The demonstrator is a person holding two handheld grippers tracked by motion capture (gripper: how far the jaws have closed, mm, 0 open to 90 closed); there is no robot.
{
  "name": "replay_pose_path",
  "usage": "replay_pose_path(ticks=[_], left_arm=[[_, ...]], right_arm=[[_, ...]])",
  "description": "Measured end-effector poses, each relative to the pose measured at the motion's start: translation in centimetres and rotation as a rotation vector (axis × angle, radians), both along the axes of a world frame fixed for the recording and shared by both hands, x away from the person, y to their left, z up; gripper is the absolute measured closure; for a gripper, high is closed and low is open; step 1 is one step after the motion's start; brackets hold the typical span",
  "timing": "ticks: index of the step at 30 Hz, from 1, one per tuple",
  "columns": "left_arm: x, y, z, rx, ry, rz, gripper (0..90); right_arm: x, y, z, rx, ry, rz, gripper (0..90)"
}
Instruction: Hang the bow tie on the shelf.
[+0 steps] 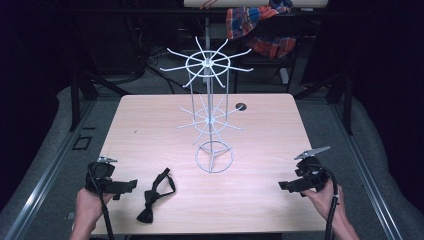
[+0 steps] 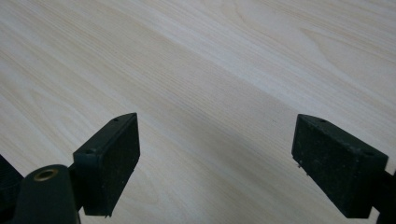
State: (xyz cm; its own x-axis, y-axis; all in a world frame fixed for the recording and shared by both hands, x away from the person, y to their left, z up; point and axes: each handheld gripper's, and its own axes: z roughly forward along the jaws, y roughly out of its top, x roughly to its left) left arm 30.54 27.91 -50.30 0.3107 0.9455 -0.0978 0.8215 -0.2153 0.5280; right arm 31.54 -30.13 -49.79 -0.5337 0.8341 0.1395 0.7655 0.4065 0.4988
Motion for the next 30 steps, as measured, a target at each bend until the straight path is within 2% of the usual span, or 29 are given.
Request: replay_pose_path(ticks=[9,16,19,30], left_arm=[[0.1,-0.7,0.3,-0.005,-0.007,-0.029,0.1],[0.5,-2.5,0.9,-0.012,-0.030,-0.077,0.0],[0.6,-3.3,0.8,0.003,-0.013,-0.112,0.0],[1.0,-4.5,0.5,0.016,-0.003,-0.142,0.0]], right_arm=[[0.2,0.1,-0.3,0.017,0.018,-0.008,15.7],[0.3,-0.3,-0.6,0.035,0.038,-0.017,15.7],[0.3,-0.4,-0.7,0.039,0.051,-0.016,15.3],[0.3,0.1,-0.7,0.029,0.061,-0.007,12.9]])
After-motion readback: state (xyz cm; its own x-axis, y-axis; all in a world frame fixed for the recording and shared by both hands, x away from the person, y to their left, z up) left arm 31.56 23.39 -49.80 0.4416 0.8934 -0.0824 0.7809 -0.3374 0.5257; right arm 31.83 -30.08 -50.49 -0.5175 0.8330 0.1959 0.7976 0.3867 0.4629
